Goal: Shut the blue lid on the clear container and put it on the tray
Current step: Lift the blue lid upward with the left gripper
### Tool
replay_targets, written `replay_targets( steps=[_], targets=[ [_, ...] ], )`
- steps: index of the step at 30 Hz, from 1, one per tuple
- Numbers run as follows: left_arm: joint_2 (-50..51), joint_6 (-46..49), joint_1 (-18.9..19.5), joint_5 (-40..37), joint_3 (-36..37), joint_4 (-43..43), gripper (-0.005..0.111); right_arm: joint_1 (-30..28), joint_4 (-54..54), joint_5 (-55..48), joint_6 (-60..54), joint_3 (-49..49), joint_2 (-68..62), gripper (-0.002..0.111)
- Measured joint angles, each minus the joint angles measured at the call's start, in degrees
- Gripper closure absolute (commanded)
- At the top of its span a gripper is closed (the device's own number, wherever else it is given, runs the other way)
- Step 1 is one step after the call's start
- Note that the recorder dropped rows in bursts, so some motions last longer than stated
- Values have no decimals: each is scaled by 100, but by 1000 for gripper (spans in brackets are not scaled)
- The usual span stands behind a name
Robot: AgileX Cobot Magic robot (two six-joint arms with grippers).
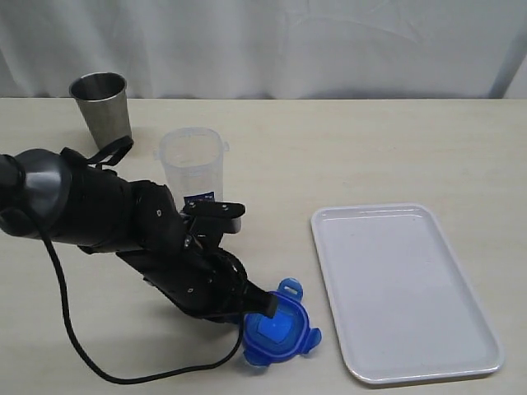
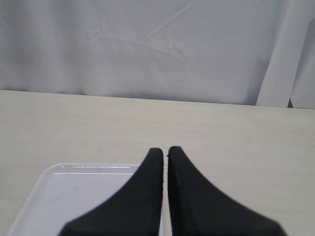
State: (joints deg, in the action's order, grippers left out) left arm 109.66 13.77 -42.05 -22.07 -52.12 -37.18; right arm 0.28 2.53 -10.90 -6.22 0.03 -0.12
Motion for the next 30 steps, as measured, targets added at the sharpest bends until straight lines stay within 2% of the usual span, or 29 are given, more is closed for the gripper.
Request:
replay_targets(
  steps=[12, 30],
  targets=[
    [-517, 742, -3, -397, 0, 202, 107, 0, 0, 0, 0, 0, 0, 104],
    [-2628, 1551, -13, -921, 0, 236, 107, 0, 0, 0, 0, 0, 0, 104]
  ],
)
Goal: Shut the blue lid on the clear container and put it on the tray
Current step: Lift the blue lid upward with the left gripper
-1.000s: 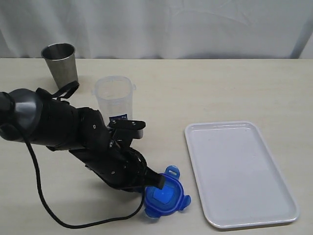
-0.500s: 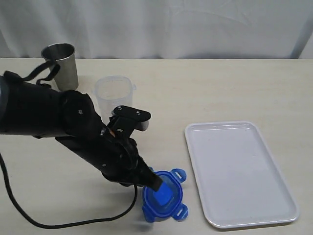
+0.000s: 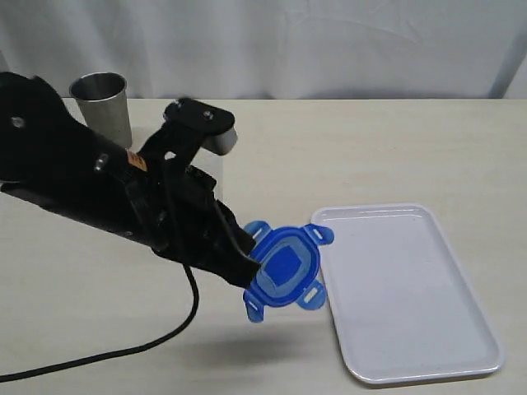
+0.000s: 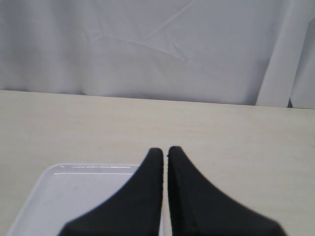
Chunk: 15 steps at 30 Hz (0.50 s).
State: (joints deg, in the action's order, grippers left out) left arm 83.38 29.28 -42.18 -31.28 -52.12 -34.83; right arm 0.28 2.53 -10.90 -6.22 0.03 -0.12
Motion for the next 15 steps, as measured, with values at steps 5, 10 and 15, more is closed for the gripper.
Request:
replay_targets(
  steps=[5, 10, 15],
  targets=[
    [-905, 245, 0, 264, -513, 292, 107, 0, 0, 0, 0, 0, 0, 104],
    [-1225, 257, 0, 1417, -861, 1713, 107, 0, 0, 0, 0, 0, 0, 104],
    [-1014, 257, 505, 2456, -861, 3446, 107, 0, 0, 0, 0, 0, 0, 104]
  ],
)
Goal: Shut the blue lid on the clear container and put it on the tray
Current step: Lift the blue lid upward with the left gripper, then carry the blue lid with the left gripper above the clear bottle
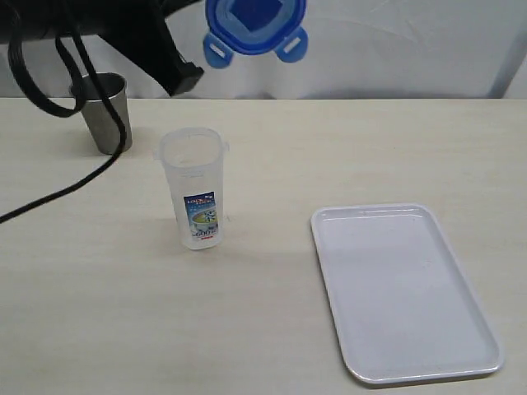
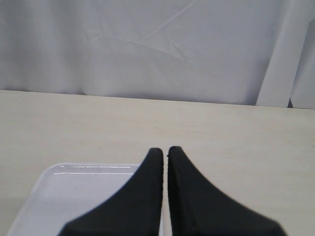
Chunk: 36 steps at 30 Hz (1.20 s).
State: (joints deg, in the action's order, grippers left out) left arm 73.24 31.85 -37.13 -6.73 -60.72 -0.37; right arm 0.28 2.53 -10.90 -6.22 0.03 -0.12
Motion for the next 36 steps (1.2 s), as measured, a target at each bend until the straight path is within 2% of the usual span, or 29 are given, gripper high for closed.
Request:
replay_targets(
  steps=[2, 7, 10, 13, 19, 22, 28, 32, 36],
  targets=[
    [113, 0, 445, 450, 0, 656, 107, 0, 0, 0, 0, 0, 0, 104],
    [362, 0, 1179, 950, 0, 1751, 107, 0, 0, 0, 0, 0, 0, 104],
    [641, 0, 1521, 1279, 0, 2282, 107, 0, 0, 0, 0, 0, 0, 104],
    [975, 99, 1769, 1696, -28, 2435, 107, 0, 0, 0, 0, 0, 0, 104],
    [1565, 453, 1846, 1415, -335, 2524, 107, 0, 0, 0, 0, 0, 0, 104],
    [1670, 842, 1846, 1179, -345, 2537, 107, 0, 0, 0, 0, 0, 0, 104],
    [1693, 1023, 1821, 763, -366, 2549, 107, 0, 0, 0, 0, 0, 0, 104],
    [1705, 880, 1772, 118, -366, 2560, 107, 0, 0, 0, 0, 0, 0, 104],
    [1705, 312, 1760, -167, -366, 2560, 107, 0, 0, 0, 0, 0, 0, 104]
  ],
)
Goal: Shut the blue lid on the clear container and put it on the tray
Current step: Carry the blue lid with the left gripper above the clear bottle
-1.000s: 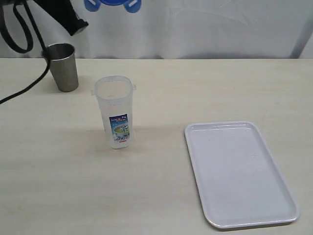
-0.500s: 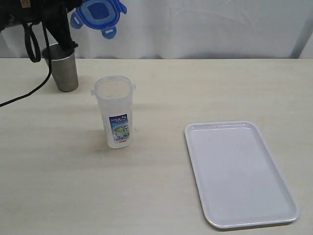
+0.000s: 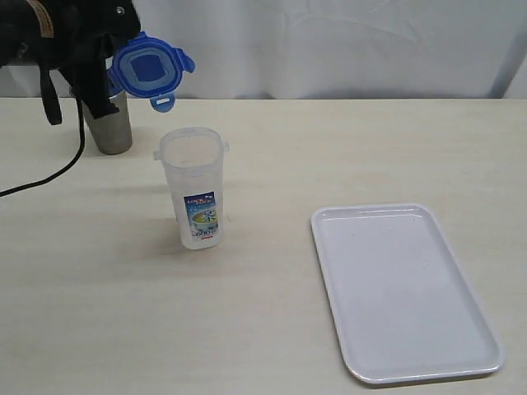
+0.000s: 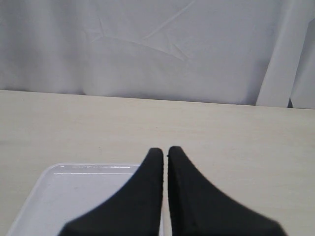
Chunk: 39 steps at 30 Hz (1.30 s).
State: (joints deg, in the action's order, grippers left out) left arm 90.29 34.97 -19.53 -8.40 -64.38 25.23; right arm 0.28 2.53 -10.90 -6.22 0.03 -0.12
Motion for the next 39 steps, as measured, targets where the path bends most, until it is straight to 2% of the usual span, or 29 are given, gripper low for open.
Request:
replay_targets(
  steps=[8, 13, 18, 20, 25, 28, 35, 39],
  targets=[
    [0, -283, -352, -57, 0, 226, 107, 0, 0, 0, 0, 0, 0, 104],
    [0, -423, -435, -246, 0, 764, 107, 0, 0, 0, 0, 0, 0, 104],
    [0, -1111, -479, -530, 0, 1454, 107, 0, 0, 0, 0, 0, 0, 104],
    [0, -1857, -560, -745, 0, 2129, 107, 0, 0, 0, 0, 0, 0, 104],
    [0, -4437, -1013, -1650, 0, 4674, 107, 0, 0, 0, 0, 0, 0, 104],
    [0, -5021, -1267, -2073, 0, 5328, 107, 0, 0, 0, 0, 0, 0, 104],
    [0, -5251, -1582, -2164, 0, 5047, 107, 0, 0, 0, 0, 0, 0, 104],
    [0, -5269, -1623, -1997, 0, 4924, 107, 0, 0, 0, 0, 0, 0, 104]
  ],
)
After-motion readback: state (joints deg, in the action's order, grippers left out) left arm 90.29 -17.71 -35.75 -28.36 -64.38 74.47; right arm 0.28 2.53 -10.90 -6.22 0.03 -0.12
